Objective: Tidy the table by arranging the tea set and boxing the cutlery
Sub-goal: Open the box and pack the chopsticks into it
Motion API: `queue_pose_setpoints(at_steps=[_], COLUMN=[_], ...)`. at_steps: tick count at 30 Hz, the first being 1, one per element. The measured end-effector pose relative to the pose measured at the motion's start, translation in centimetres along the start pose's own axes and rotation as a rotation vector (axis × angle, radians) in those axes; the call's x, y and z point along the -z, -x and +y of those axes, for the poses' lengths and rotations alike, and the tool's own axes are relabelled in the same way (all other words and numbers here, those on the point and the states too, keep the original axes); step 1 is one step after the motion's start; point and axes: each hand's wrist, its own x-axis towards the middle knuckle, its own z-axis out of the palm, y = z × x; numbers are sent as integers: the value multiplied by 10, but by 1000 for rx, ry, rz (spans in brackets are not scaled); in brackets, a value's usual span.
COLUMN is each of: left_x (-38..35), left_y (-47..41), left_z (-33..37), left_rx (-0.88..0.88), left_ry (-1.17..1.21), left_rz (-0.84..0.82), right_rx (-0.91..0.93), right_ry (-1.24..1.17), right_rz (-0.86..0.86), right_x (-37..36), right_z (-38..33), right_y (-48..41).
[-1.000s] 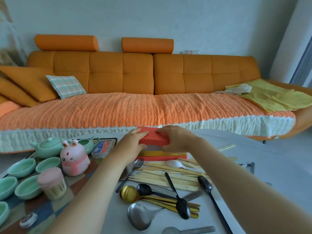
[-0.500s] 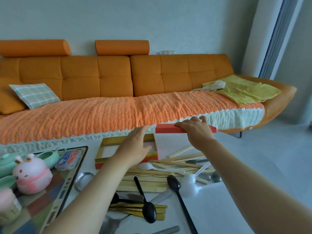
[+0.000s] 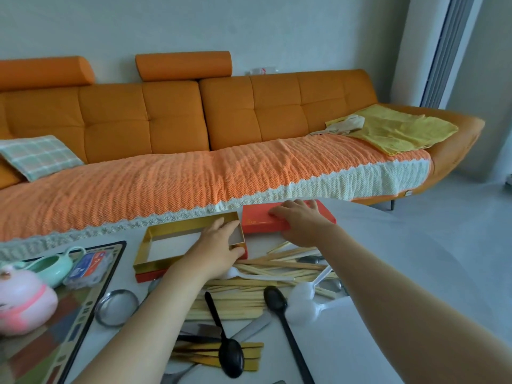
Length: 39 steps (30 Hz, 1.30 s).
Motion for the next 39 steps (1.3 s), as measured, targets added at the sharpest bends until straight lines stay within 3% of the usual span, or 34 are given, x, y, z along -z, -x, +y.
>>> queue_pose_setpoints(at_steps=[7,10,13,19,24,31,35,39], left_x=[6,4,2,1,0,10,18,25], left_y=[1,0,-1,3,11,12,11,15], left_z=[-8,-7,-2,6,14,17,19,20], left_rx=[19,14,-3,-48,-106,-172,-248,-267], left_ry=[4,5,-7,-12,9,-46,-58,55], left_rz=[-44,-34,-26,-1,-31,116,249,242], right_rx=[-136,-223,-228,-66,-55,-9,4,37], right_ry=[45,-54,-120,-224,-118,90,60,-96], right_rz=[-138,-243,-222,61,-189,-179,-177,-144], right_x=[10,12,11,19,31,34,48,66], right_z=[-5,-11,-15,-8,-10,-13,-21,-44], right_y=[-1,2,4,11,23,27,25,16])
